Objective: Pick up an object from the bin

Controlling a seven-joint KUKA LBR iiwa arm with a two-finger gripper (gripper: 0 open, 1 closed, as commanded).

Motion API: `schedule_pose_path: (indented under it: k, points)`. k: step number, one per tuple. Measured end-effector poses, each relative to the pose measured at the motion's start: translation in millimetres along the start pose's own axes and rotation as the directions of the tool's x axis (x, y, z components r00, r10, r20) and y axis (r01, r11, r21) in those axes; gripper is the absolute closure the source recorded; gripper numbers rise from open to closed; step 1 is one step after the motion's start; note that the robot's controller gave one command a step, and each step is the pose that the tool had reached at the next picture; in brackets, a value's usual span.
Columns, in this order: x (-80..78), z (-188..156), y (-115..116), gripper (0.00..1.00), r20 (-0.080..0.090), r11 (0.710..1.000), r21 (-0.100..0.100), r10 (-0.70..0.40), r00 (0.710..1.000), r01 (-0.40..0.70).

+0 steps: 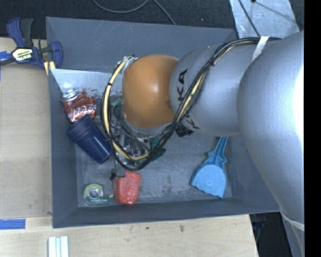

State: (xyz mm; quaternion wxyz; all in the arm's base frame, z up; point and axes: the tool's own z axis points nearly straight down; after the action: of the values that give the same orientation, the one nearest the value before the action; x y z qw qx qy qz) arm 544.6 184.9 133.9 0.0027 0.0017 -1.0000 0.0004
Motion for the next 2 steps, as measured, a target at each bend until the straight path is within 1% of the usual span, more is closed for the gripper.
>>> schedule_pose_path:
  k: [1, 2]
  points:
    - [-1.9, -4.7, -0.7, 0.00, 0.008, 1.000, -0.002, 0.003, 1.000, -0.003]
    - [-8.3, -11.1, -2.9, 0.00, 0.003, 0.999, -0.001, -0.035, 0.999, 0.035]
